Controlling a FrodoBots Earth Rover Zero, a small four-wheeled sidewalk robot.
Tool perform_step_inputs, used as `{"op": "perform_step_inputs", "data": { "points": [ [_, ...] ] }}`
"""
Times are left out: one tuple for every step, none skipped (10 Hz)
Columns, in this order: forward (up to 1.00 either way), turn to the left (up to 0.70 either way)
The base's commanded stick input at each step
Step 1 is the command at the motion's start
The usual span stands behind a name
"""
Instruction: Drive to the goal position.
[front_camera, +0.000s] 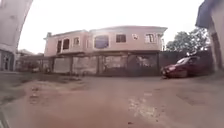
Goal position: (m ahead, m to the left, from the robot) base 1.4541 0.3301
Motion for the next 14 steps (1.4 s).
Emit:
{"op": "perform_step_inputs", "data": {
  "points": [
    [1.0, 0.0],
    [1.0, 0.0],
    [1.0, 0.0],
    [1.0, 0.0],
    [1.0, 0.0],
    [1.0, 0.0],
    [1.0, 0.0],
    [1.0, 0.0],
    [1.0, 0.0],
    [1.0, 0.0],
    [1.0, 0.0],
    [1.0, 0.0],
    [1.0, 0.0],
    [1.0, 0.0]
  ]
}}
